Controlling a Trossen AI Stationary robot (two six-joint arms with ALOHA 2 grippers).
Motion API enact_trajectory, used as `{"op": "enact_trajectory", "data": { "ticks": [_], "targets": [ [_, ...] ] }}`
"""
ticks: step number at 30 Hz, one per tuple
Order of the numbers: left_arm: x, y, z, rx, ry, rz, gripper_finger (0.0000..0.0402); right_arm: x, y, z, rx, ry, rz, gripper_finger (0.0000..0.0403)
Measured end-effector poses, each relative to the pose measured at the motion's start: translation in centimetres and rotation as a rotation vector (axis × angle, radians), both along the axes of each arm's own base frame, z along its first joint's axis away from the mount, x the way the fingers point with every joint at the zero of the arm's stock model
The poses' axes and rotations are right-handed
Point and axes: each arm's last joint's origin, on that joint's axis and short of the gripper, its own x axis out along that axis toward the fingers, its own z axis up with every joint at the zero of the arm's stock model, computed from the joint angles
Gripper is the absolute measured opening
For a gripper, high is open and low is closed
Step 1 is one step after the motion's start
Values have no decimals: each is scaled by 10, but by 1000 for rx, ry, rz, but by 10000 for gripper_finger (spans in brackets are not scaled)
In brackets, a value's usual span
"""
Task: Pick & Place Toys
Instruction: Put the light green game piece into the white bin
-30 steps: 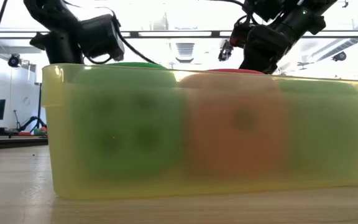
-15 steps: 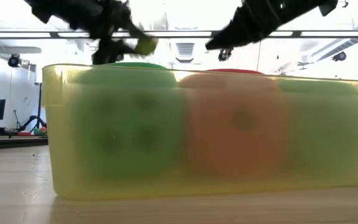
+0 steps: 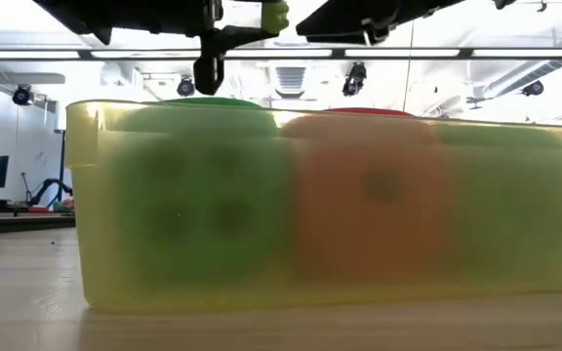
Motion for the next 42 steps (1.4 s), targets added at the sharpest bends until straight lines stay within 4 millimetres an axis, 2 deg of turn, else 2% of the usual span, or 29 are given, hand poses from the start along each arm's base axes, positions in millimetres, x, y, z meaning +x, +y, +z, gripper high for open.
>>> {"op": "enact_trajectory", "data": {
  "ticks": [10,22,25,34,37,39,42],
  "targets": [
    [4,3,8,34,-16,7,120,31,14,9,-103,10,-88,282],
    [3,5,6,38,4,14,120,37,18,17,-141,5,-92,280],
    [3,6,5,34,6,19,120,37,17,17,-142,5,-94,258],
    [3,9,6,-1,2,33,120,37,17,17,-159,14,-97,133],
    [3,9,6,-12,-2,35,120,37,17,17,-164,16,-95,132],
    [3,9,6,-17,-2,36,136,37,17,17,-163,16,-94,132],
    [4,9,7,-7,-8,35,208,37,17,17,-157,13,-83,132]
  ]
}}
